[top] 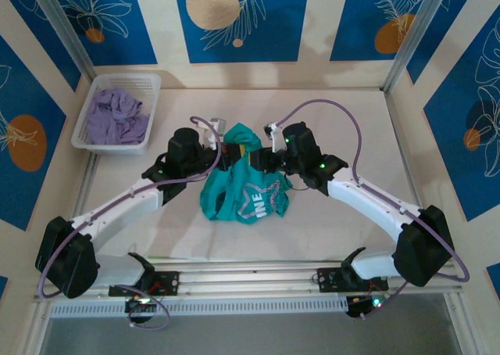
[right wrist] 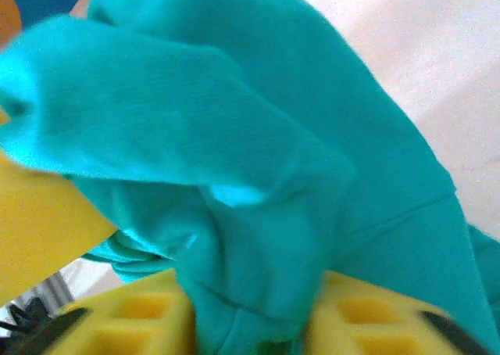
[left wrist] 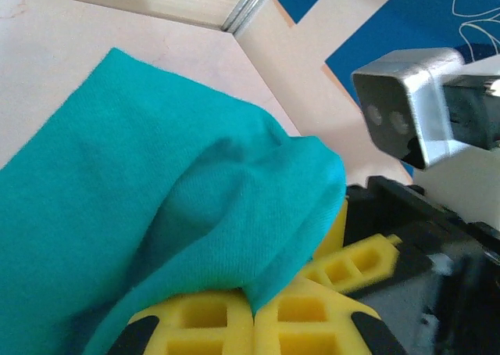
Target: Fold the inside-out t-shirt
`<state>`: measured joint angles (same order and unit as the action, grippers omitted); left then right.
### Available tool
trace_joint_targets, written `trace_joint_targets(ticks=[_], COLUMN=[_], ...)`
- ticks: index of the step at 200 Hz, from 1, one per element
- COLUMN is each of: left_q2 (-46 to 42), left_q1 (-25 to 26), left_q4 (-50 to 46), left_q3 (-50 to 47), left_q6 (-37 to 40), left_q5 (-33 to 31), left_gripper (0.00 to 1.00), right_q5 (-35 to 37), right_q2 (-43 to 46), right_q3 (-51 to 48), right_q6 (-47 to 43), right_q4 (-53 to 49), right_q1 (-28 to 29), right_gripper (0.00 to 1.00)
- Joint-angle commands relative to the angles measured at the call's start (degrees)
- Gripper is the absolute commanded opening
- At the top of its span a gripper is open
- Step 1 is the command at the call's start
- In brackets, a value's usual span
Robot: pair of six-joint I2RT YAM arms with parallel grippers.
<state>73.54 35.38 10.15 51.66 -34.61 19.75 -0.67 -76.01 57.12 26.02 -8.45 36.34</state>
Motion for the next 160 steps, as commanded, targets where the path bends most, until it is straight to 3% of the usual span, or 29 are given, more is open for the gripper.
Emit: trace_joint_targets(ticks=[1, 23, 72, 134, 148, 160], left_q2=[-2.6, -3.1, -3.3, -5.8, -6.2, -6.2], left_q1=[-0.1, -1.5, -3.1, -3.4, -3.4, -3.4], left_q4=[3.7, 5.5, 12.0, 13.2, 13.1, 12.2], left_q3=[-0.1, -0.6, -2.1, -3.1, -3.1, -2.7], left_q6=[-0.4, -3.1, -9.9, -12.7, -13.0, -12.7], left_q5=[1.4, 3.4, 7.7, 4.2, 3.3, 3.0], left_gripper=[0.00, 0.00, 0.00, 0.00, 0.00, 0.00], right_q5=[0.3, 4.4, 13.4, 21.6, 20.7, 15.1], right_q2=[0.1, 1.2, 2.4, 4.4, 5.8, 7.8], right_q3=[-1.2, -2.0, 0.2, 2.1, 2.7, 2.6], right_q6=[-3.7, -8.6, -13.9, -20.5, -21.3, -21.9], right_q4=[-2.2, -6.3, -14.2, -21.4, -21.8, -20.3], right_q1=[-0.4, -0.8, -1.9, -2.1, -2.3, -2.4], right_gripper=[0.20, 0.13, 0.13, 0.25, 0.27, 0.31])
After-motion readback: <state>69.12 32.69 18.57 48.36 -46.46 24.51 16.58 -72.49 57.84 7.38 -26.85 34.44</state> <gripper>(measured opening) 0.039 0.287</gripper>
